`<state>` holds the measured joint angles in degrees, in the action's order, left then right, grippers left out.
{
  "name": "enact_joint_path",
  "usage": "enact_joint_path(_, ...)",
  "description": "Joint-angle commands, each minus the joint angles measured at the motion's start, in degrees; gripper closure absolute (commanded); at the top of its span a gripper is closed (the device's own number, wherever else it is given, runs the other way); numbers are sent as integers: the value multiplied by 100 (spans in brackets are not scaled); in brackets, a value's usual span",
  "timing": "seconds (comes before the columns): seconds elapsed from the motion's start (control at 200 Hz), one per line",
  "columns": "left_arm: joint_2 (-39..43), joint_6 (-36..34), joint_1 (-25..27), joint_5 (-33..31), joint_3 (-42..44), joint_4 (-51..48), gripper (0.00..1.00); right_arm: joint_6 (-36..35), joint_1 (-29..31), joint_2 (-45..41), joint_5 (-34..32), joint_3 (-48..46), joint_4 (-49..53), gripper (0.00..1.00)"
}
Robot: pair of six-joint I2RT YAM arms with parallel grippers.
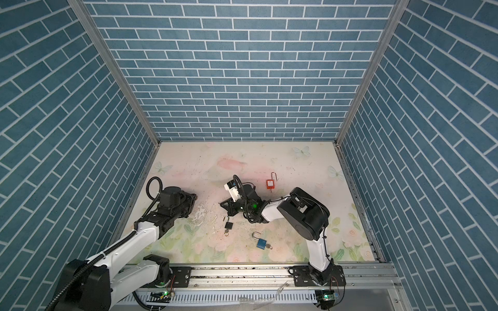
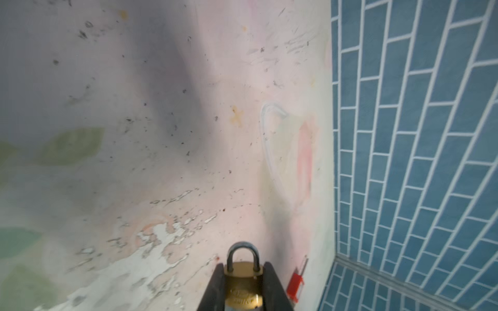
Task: Lock with the key
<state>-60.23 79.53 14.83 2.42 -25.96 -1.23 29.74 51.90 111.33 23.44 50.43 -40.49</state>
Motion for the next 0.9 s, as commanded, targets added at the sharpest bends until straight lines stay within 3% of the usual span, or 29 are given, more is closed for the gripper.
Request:
enact_joint_path(0.0,-7,-1214,137,-142,-522,-1203,100,4,-64,-322,-84,-96,158,100)
enact_joint_path(0.145,-306,-2163,391,-241,-978,-2154,100,-267,-91,-414,-246,-157,454,100)
enact_joint_path(0.31,-951,-2641,869,-232,-1282,-2567,100,-528,-90,-428,-285,-56,854,100)
enact_joint_path(0.595,-1823,-2439,1407,18,-1396,-2195,100,-565,-88,-401,-262,-77,886,100)
enact_joint_path(0.895,-2171,-2351,1426,-148,-1412,-1828,100,-532,-85,-353,-217,-70,870,100)
